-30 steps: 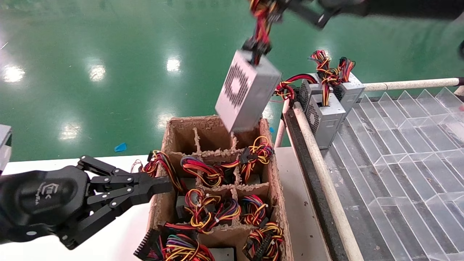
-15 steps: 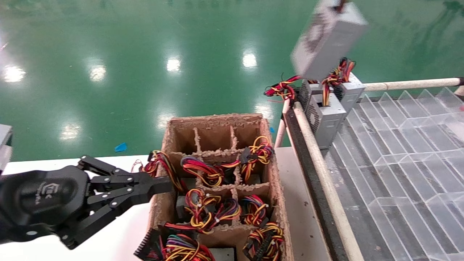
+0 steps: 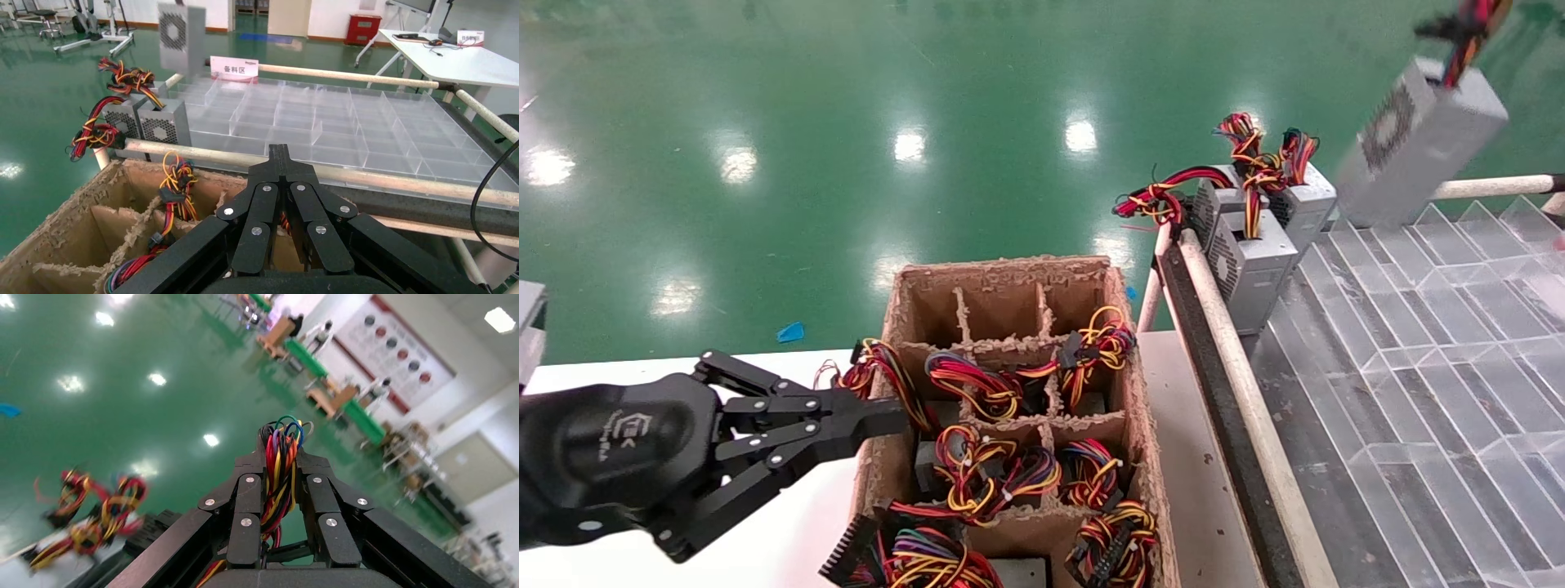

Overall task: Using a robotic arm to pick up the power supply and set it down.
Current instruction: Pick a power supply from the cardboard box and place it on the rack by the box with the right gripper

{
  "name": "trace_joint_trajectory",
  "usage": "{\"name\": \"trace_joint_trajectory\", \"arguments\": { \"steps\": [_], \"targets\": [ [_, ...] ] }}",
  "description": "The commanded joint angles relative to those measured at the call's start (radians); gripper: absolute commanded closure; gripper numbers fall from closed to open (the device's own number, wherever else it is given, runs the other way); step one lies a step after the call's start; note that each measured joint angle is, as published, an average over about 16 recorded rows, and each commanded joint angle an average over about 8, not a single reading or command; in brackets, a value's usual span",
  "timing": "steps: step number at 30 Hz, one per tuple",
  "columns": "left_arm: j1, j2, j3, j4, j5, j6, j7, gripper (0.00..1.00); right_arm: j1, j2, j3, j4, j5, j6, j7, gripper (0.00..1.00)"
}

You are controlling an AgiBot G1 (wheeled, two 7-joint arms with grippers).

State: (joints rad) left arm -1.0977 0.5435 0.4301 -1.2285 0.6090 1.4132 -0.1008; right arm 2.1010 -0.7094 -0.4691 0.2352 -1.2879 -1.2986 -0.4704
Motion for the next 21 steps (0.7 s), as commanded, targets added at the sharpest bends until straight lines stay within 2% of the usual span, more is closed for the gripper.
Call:
{"name": "trace_joint_trajectory", "arguments": {
  "steps": [1,13,21],
  "targets": [
    [0.000,0.000,0.000,0.000,0.000,0.000,0.000,1.00,-0.011,0.012,-0.004,-0.016,-0.007,0.001,0.005,1.00],
    [0.000,0.000,0.000,0.000,0.000,0.000,0.000,1.00,-0.105,-0.005,0.017,-0.120,0.030,0.008,-0.042,1.00],
    [0.000,0.000,0.000,0.000,0.000,0.000,0.000,1.00,-0.145,-0.043,0.027,-0.179,0.046,0.044,-0.070,1.00]
  ]
}}
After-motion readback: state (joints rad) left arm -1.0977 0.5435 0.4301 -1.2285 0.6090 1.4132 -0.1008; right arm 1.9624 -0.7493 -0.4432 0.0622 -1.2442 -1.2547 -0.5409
